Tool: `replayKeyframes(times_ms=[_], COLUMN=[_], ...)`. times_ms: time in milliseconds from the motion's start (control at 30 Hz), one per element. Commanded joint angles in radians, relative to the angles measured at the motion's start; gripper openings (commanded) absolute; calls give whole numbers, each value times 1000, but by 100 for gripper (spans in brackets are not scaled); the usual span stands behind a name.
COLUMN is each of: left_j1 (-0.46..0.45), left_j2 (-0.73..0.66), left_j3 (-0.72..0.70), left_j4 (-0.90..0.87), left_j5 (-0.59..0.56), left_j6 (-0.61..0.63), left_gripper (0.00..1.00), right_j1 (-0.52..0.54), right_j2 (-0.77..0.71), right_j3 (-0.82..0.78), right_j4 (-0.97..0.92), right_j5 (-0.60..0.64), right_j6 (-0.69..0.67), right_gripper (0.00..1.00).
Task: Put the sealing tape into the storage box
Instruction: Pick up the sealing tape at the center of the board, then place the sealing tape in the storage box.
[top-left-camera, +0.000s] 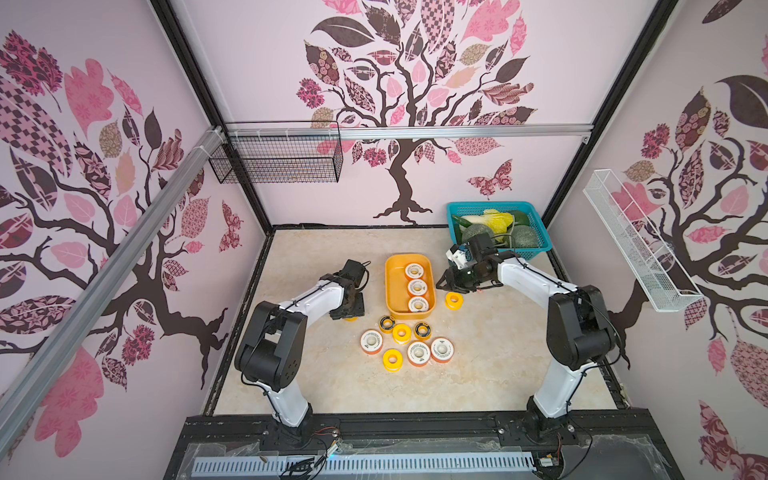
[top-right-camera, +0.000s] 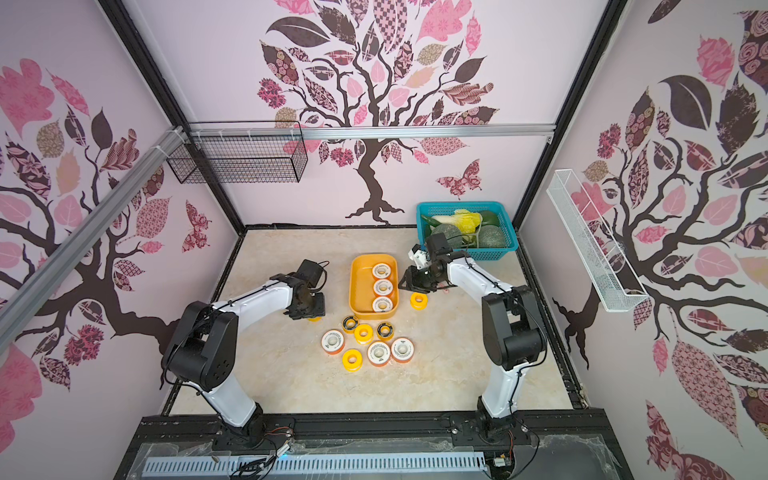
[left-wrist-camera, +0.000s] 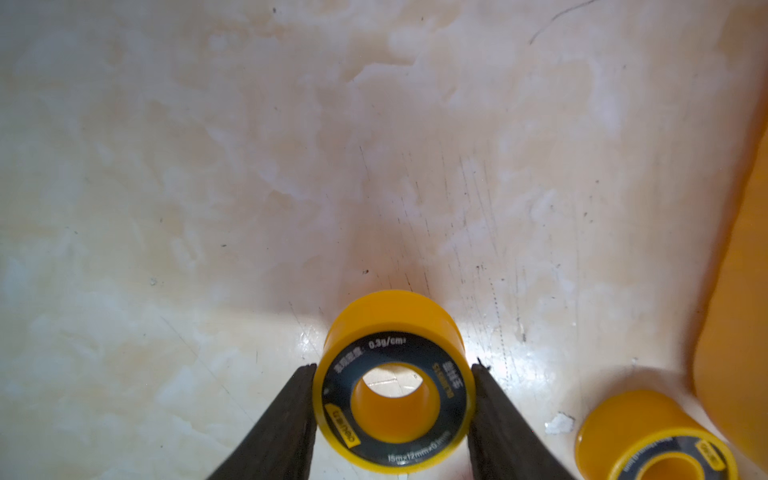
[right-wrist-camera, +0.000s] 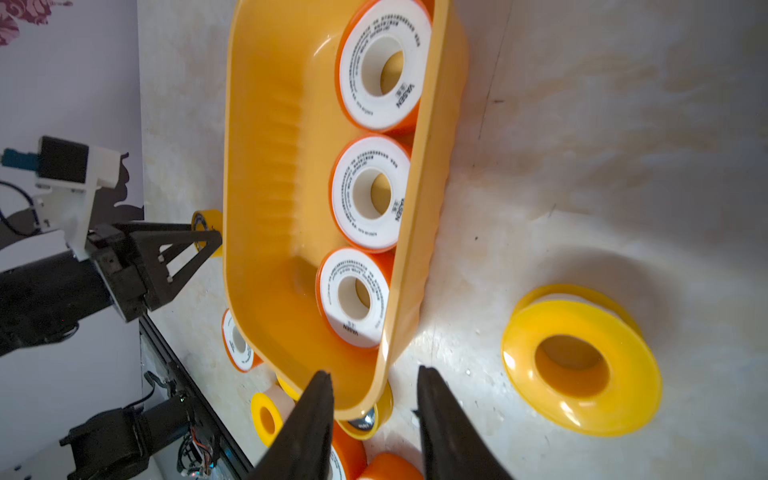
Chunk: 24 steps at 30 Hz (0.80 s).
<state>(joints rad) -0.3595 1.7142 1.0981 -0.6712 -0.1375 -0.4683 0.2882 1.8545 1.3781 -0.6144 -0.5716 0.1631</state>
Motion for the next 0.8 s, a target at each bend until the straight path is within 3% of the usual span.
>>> replayKeyframes(times_ms=[0, 300, 767], left_j1=[3, 2, -50], left_j2=[-34, -56, -10], left_j3=[34, 104, 282], left_j4=[-22, -66, -124], left_j5=[-4, 30, 82], left_j6=[16, 37, 80], left_gripper=[51, 51, 51], right_j1=[12, 26, 29], right_j2=[77, 194, 184], right_j3=[78, 185, 148], right_j4=[-9, -26, 16], right_j5=[-10, 0, 22], right_j6=[9, 35, 109], right_gripper=[37, 30, 14])
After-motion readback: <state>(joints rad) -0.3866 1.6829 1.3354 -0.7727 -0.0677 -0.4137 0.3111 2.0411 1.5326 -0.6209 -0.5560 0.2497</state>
